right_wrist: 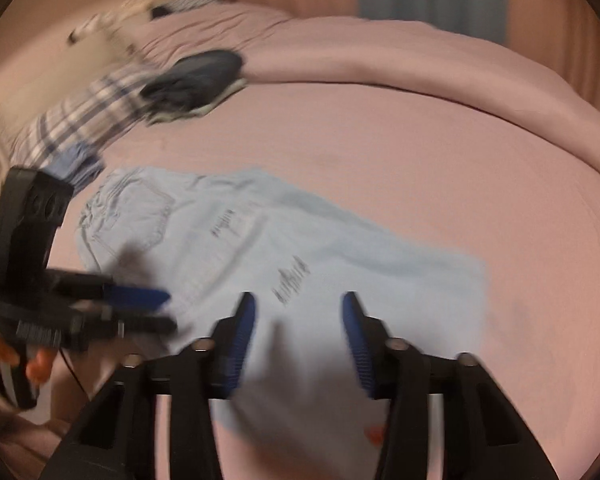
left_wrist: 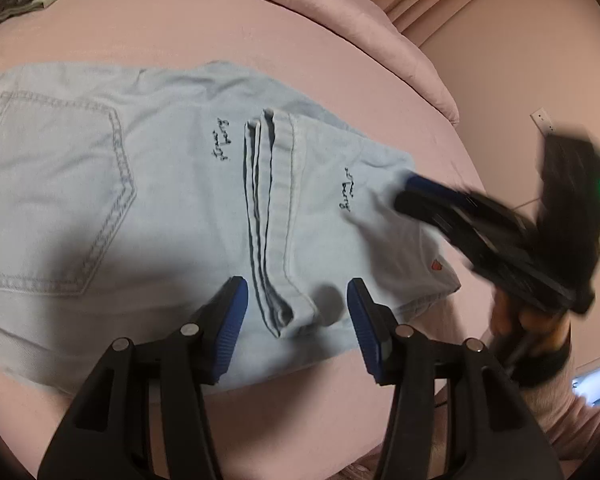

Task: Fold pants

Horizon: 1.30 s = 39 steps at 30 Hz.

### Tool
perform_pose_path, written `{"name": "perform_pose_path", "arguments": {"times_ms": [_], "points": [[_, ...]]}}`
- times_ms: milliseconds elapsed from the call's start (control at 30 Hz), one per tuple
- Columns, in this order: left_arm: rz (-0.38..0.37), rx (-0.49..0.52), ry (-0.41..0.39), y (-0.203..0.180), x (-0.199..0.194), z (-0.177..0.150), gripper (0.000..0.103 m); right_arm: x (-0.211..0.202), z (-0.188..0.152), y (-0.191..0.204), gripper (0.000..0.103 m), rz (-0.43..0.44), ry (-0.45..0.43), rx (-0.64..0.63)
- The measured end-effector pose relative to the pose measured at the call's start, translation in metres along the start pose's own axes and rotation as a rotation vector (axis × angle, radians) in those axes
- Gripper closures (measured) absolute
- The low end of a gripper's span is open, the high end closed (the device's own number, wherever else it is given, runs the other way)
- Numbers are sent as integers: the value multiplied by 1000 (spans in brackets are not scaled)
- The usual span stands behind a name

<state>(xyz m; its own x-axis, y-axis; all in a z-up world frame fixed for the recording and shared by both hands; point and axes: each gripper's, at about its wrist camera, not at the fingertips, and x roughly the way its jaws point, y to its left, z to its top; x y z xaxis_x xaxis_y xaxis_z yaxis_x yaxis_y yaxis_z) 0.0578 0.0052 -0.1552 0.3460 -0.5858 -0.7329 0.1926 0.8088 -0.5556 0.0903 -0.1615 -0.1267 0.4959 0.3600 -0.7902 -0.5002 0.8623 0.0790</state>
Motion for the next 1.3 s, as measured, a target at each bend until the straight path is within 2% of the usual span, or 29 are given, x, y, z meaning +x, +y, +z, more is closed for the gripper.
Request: {"name": "perform_pose_path", "arguments": {"times_ms": [33, 67, 167, 233, 333, 500, 667, 767, 867, 900, 933, 967, 1067, 1200, 1300], "points": [[1, 7, -2, 0, -1, -1, 52, 12, 8, 6, 85, 8, 23, -24], [4, 15, -3, 0, -1, -3, 52, 30, 20, 14, 90, 9, 54, -67], [14, 29, 6, 0, -1, -5, 56, 68, 41, 30, 91, -22, 125, -143], [41, 46, 10, 0, 0, -7, 64, 90, 52, 39, 92, -17, 162, -168], [35, 43, 13, 1, 0, -5, 67, 108, 61, 51, 95, -37, 199, -193], [4, 9, 9, 12, -9, -8, 71, 93, 67, 37, 95, 31, 175, -69], [-7, -13, -6, 22, -29, -16, 70, 61, 53, 51, 95, 126, 128, -59], [8, -21, -22, 25, -43, -20, 67, 49, 34, 63, 95, 129, 141, -86], [28, -39, -50, 34, -60, -27, 62, 55, 15, 74, 95, 149, 173, -100], [41, -51, -62, 38, -66, -30, 58, 61, 6, 76, 95, 137, 197, -117], [47, -57, -69, 38, -69, -32, 57, 61, 2, 74, 95, 117, 179, -127], [54, -67, -78, 41, -75, -33, 57, 60, -1, 75, 95, 109, 148, -132], [68, -80, -105, 46, -86, -36, 57, 51, 6, 69, 95, 128, 171, -74], [73, -103, -164, 51, -112, -40, 52, 28, 2, 84, 95, 139, 119, -120], [80, -151, -189, 63, -128, -48, 51, 43, -14, 92, 94, 136, 161, -130]]}}
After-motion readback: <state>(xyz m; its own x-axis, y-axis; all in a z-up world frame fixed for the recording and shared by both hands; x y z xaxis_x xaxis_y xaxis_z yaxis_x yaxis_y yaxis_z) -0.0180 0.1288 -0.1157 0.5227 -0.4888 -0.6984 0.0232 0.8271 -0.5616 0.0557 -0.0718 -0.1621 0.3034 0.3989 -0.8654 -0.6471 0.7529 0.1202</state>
